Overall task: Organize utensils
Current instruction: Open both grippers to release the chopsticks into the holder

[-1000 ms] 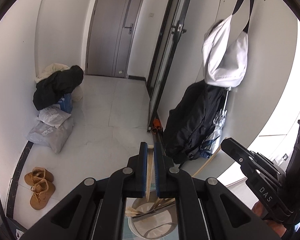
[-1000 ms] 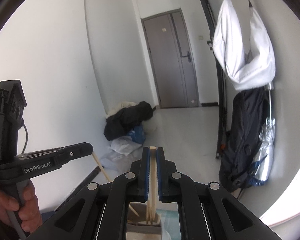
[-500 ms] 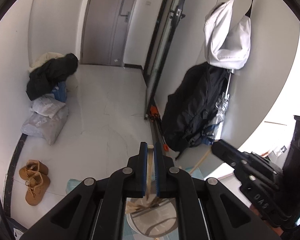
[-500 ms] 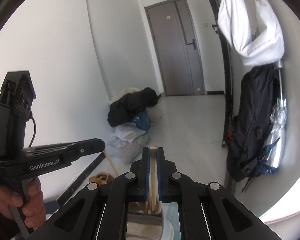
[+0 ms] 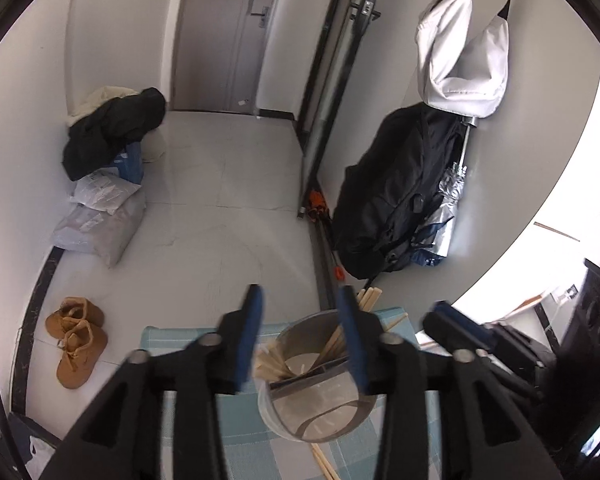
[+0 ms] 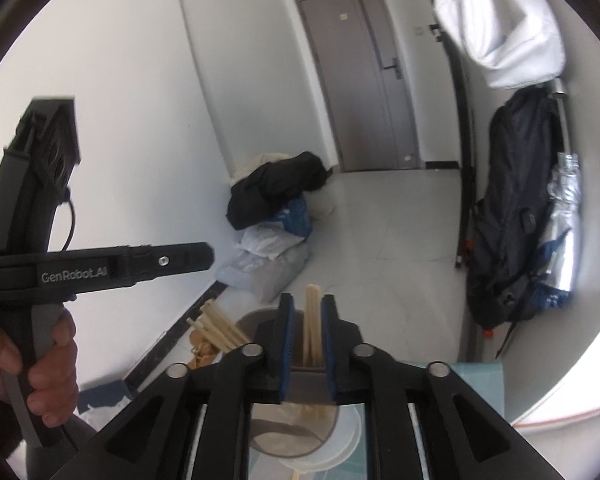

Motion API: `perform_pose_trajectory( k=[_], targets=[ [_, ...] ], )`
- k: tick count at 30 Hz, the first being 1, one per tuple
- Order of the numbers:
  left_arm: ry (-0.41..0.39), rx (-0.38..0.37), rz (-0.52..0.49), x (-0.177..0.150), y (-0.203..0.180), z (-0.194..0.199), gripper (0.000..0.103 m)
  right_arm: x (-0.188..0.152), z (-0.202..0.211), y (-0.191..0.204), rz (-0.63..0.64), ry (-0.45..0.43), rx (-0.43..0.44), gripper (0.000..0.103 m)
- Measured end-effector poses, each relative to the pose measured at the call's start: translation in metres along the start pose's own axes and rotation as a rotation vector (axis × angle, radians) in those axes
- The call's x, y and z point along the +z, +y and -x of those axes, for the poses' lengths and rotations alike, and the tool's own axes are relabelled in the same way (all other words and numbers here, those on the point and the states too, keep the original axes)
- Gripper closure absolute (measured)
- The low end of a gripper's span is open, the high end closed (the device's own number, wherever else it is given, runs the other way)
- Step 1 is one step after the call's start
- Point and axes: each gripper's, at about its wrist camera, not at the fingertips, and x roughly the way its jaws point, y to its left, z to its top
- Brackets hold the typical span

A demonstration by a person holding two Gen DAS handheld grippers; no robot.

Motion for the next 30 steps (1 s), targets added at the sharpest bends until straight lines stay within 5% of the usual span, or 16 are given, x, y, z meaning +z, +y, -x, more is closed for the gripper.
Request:
perform_pose_trajectory(
  k=[2, 14, 16, 19, 30],
  targets=[
    [-0.014, 0.029, 0.009, -0.003, 0.001, 0.004, 0.052, -0.001, 0.012, -0.002, -0.025, -0.021, -0.016, 0.076],
    [-0.061, 0.122, 0.003, -0.026, -0.010, 0.040, 0.035, -0.006, 0.068, 0.012, -0.033, -0.087, -0.058, 0.062],
    [-0.070, 0.127, 0.011, -0.029, -0.011, 0.047, 0.031, -0.008, 0.077, 0.016, -0.033, -0.098, -0.062, 0.053],
    [-0.089, 0.136, 0.011, -0.037, -0.014, 0.056, 0.030, -0.012, 0.089, 0.020, -0.027, -0.118, -0.065, 0.042],
    [-0.114, 0.156, -0.012, -0.067, -0.025, 0.077, 0.030, -0.033, 0.121, 0.039, 0.011, -0.150, -0.086, 0.035]
  ],
)
